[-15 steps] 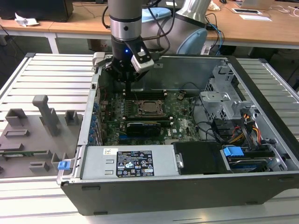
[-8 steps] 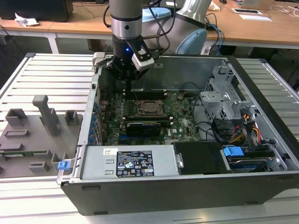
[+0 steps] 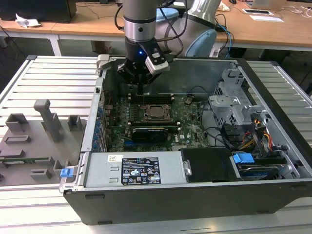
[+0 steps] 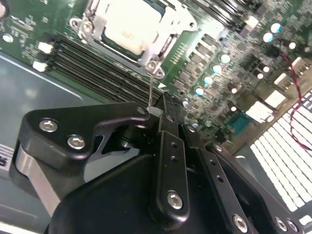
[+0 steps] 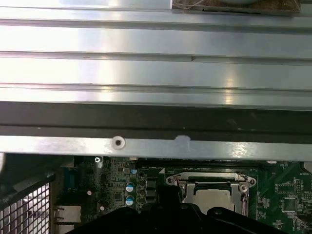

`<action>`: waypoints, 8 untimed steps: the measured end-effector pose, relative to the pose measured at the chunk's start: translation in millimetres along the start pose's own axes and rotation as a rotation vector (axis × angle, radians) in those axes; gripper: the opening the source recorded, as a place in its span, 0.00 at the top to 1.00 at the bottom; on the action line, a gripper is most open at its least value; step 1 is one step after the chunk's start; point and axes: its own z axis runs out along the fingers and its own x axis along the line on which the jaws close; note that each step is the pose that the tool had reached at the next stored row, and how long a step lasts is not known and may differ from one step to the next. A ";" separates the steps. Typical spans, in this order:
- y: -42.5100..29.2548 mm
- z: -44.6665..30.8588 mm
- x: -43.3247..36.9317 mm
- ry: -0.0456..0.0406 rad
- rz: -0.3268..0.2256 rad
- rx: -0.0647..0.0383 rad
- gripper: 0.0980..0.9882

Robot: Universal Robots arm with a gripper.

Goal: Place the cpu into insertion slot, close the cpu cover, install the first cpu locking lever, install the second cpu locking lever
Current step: 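Install the first cpu locking lever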

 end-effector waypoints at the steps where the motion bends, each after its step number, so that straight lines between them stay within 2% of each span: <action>1: -0.1 0.6 -5.4 0.0002 0.000 0.000 0.99; 4: -0.2 3.0 -24.5 0.0003 0.000 0.000 0.99; 8: -0.4 4.4 -36.1 0.0003 0.000 0.000 0.99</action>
